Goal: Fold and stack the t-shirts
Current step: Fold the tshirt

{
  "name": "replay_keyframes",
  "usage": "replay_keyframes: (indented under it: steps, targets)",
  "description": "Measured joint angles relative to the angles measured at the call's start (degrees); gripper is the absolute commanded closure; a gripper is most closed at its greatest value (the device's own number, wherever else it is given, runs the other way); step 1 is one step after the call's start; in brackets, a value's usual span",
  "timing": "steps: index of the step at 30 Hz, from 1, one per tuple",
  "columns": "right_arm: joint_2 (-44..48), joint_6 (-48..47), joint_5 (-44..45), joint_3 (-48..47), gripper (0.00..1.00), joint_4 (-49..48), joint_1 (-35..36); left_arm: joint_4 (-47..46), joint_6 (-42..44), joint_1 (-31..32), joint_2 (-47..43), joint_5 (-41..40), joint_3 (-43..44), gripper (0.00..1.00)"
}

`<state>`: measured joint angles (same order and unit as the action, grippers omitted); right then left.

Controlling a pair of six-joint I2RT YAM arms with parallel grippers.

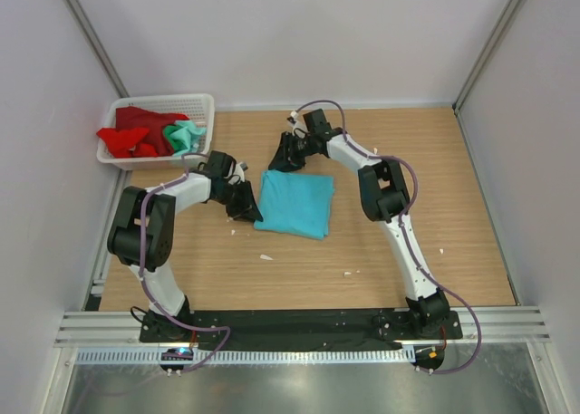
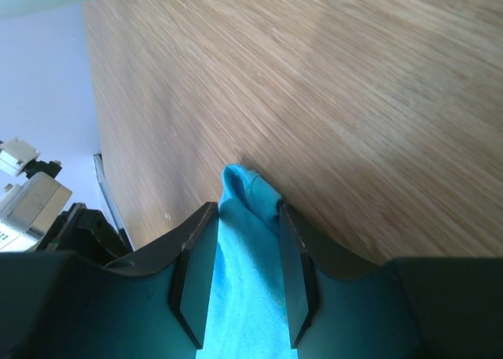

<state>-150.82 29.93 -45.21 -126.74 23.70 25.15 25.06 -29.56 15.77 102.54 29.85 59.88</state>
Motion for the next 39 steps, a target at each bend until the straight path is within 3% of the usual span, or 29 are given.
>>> replay_keyframes:
  steps: [5, 6, 9, 10, 19, 26, 29, 30, 33, 39]
  targets:
    - [-0.8, 0.2, -0.3, -0.6, 0.67, -0.5, 0.2, 0.0, 0.0, 0.0, 0.1, 0.2, 0.0, 0.81]
    - [-1.0, 0.3, -0.5, -0.7, 0.72, -0.6, 0.3, 0.0, -0.1, 0.0, 0.2, 0.2, 0.0, 0.83]
    - [-1.4, 0.4, -0.6, -0.7, 0.78, -0.8, 0.6, 0.0, -0.3, 0.0, 0.5, 0.4, 0.0, 0.99]
    - [-1.5, 0.5, -0.6, -0.7, 0.79, -0.9, 0.6, 0.0, -0.4, 0.0, 0.7, 0.5, 0.0, 1.00]
    - [-1.5, 3.1, 2.3, -0.7, 0.92, -2.4, 0.9, -0.1, -0.3, 0.0, 1.5, 1.2, 0.0, 1.00]
    - [-1.5, 7.0, 3.3, -0.7, 0.93, -4.4, 1.0, -2.2, -0.5, 0.0, -0.8, 1.2, -3.4, 1.00]
    - [-1.5, 8.5, 2.6, -0.7, 0.75, -5.5, 1.1, -3.2, -0.6, -0.1, -2.0, 1.2, -4.9, 0.98]
    - [-1.5, 9.3, 2.6, -0.7, 0.67, -5.9, 1.2, -3.3, -0.6, -0.1, -2.3, 1.1, -5.2, 0.85]
    - [-1.5, 9.5, 2.9, -0.7, 0.52, -7.2, 1.0, -2.3, -0.8, 0.0, -2.8, 1.3, -5.8, 0.70]
    - [1.8, 7.6, 5.9, 0.1, 0.26, -3.6, -0.4, 1.6, -0.9, 0.0, -6.5, 1.1, -4.6, 0.62]
